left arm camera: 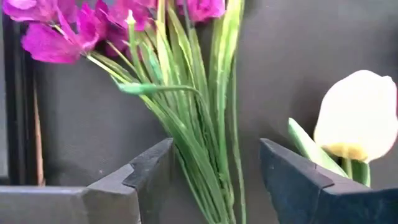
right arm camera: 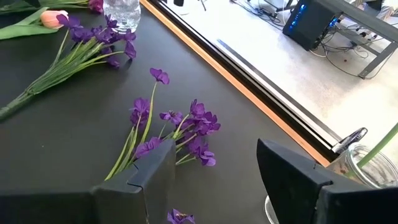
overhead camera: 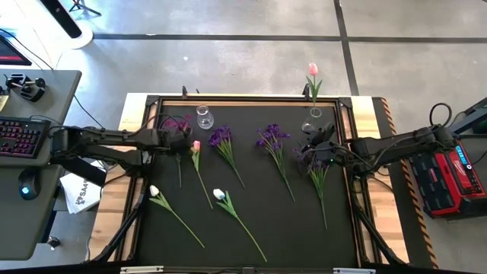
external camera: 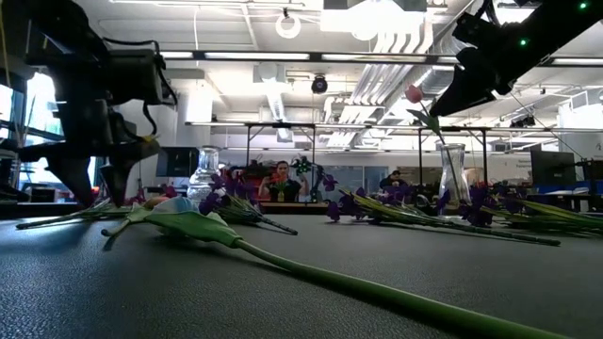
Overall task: Sort flowers into vase by color
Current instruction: Put the purple flowers into the left transparent vase
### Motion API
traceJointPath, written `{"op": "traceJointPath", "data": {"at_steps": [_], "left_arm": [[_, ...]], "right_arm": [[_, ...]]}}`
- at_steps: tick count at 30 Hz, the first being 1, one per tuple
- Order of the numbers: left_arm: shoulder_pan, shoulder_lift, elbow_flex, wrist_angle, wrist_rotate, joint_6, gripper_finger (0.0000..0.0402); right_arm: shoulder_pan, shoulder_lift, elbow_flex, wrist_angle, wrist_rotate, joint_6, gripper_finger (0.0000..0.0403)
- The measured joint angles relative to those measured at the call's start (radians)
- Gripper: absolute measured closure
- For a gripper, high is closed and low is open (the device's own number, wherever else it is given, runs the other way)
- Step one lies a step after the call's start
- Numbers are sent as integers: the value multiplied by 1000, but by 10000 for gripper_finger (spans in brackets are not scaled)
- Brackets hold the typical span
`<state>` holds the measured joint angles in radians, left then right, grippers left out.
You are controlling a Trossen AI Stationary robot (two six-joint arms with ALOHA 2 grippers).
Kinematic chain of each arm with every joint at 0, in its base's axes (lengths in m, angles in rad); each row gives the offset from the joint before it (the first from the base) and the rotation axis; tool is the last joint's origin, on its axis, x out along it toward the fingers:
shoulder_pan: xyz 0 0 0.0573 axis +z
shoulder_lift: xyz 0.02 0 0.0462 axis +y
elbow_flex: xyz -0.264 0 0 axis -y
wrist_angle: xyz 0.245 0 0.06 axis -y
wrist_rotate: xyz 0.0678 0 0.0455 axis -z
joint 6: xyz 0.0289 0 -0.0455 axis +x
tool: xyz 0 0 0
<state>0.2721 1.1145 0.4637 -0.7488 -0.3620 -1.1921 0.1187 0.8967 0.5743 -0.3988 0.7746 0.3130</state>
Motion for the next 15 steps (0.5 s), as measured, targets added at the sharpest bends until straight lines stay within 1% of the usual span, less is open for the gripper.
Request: {"op": "traceJointPath", "data": {"at_steps": [4,8,15], "left_arm": [[11,0,0,-6,63,8,201],[-4,0,0,-21,108,8,201],[-39,7,0,-22,115,-4,172]], "right_arm": [[0,0,0,0,0,0,194],[0,0,0,0,0,0,194],[0,0,0,0,0,0,194]]}}
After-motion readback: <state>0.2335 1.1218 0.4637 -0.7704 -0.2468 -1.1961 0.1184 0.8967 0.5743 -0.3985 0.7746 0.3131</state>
